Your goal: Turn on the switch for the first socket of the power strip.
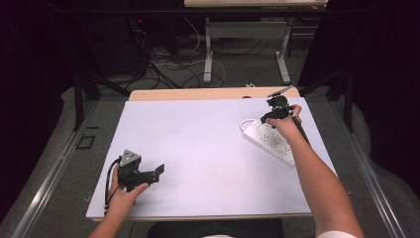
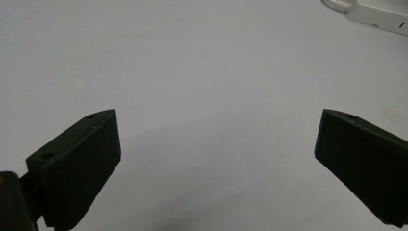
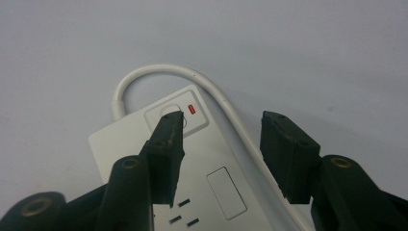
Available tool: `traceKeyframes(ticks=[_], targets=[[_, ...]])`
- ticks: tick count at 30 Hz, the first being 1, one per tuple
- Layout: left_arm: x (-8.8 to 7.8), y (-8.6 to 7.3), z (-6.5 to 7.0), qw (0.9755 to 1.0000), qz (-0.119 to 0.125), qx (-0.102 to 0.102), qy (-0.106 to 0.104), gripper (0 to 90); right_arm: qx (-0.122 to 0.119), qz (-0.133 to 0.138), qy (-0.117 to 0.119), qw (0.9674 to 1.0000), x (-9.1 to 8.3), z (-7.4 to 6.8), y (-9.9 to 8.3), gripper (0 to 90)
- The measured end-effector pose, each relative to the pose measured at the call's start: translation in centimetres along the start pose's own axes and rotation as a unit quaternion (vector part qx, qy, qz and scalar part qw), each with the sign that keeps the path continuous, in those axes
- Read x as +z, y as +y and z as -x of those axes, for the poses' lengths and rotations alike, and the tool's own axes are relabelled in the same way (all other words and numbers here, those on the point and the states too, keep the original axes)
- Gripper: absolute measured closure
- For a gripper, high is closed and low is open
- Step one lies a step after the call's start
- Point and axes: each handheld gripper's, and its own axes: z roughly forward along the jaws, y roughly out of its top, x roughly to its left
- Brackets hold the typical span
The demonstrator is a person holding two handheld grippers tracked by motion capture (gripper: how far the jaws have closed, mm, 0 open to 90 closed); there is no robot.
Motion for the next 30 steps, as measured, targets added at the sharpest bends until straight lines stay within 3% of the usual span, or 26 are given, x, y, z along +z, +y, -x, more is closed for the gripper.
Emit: traceKeyframes(ticks=[7,10,19,23,27,28,30], targets=[[0.0,0.0,0.0,1.0000,0.000,-0.001,0.000,2.1,0.006,0.020,-0.004,0.9998,-1.3,-0.3,0.4,43.5],[0.0,0.0,0.0,1.0000,0.000,-0.001,0.000,2.1,0.010,0.014,0.000,0.9999,-2.0,-0.5,0.5,43.2],[0.0,0.0,0.0,1.0000,0.000,0.000,0.001,2.1,-0.027,0.025,-0.007,0.9993,-3.5,-1.0,0.7,39.1],[0.0,0.0,0.0,1.0000,0.000,0.000,0.001,2.1,-0.034,0.024,0.005,0.9991,-3.9,-1.2,0.7,38.1],[0.0,0.0,0.0,1.0000,-0.001,0.000,0.001,2.1,-0.041,0.033,0.027,0.9983,-4.1,-1.5,0.7,28.4],[0.0,0.0,0.0,1.0000,-0.001,0.000,0.001,2.1,-0.042,0.038,0.019,0.9982,-4.1,-1.6,0.6,25.2],[0.0,0.0,0.0,1.0000,-0.001,0.001,0.001,2.1,-0.042,0.039,0.027,0.9980,-4.1,-1.9,0.4,17.9]])
